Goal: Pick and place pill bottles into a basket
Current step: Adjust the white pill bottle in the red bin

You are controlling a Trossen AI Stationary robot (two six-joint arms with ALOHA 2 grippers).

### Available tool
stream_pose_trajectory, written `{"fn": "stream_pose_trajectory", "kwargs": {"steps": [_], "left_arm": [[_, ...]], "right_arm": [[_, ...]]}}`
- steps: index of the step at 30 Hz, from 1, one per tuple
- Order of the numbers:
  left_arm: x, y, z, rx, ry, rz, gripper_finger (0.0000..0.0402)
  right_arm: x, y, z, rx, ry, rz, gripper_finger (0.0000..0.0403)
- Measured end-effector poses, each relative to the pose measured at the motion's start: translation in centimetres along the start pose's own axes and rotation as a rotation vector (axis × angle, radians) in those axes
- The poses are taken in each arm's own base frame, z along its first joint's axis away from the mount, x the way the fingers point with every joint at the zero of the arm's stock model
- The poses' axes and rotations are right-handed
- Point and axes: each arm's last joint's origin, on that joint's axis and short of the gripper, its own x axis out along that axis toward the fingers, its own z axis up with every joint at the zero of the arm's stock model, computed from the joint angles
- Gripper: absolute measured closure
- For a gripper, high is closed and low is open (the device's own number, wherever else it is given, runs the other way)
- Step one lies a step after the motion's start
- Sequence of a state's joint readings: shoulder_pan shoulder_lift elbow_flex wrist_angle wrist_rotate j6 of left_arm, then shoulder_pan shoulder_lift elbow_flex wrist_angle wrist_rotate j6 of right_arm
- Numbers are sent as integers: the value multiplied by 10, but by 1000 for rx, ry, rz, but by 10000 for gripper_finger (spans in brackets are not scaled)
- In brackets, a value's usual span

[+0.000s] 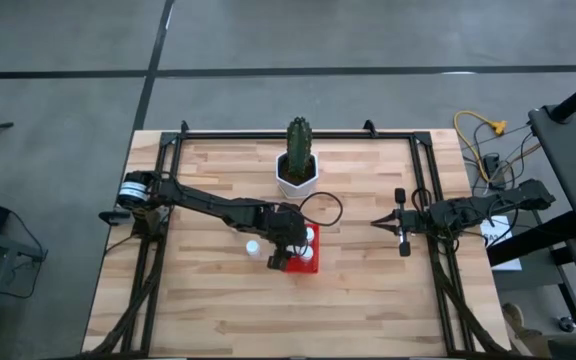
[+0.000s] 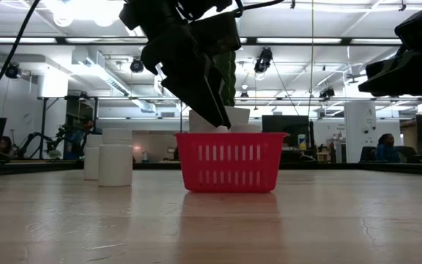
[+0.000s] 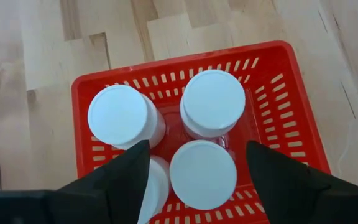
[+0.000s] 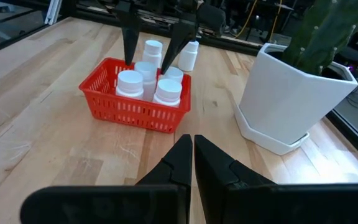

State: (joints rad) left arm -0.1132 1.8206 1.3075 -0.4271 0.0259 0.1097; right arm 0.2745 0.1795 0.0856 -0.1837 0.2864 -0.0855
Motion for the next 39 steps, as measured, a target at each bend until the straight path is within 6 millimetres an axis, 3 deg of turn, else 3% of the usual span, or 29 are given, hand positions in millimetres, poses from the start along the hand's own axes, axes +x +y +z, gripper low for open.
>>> {"fn": "stream_pose_trajectory", "kwargs": {"steps": [10,17,22,33,39], "left_arm": [[-12,-5,10,13,-46,-7,152],[-14,-22,21,52,-152,-173,167],[-14,-27,21,62,-145,-183,220],[-7,-28,18,64,-153,-182,388],[6,-28,14,61,-124,-183,393]], "right_arm": [[0,0,0,0,0,1,394],[0,0,0,0,0,1,394],[0,0,0,-3,0,2,394],[1,0,-2,-1,5,2,394],[1,0,-2,-2,5,2,394]]}}
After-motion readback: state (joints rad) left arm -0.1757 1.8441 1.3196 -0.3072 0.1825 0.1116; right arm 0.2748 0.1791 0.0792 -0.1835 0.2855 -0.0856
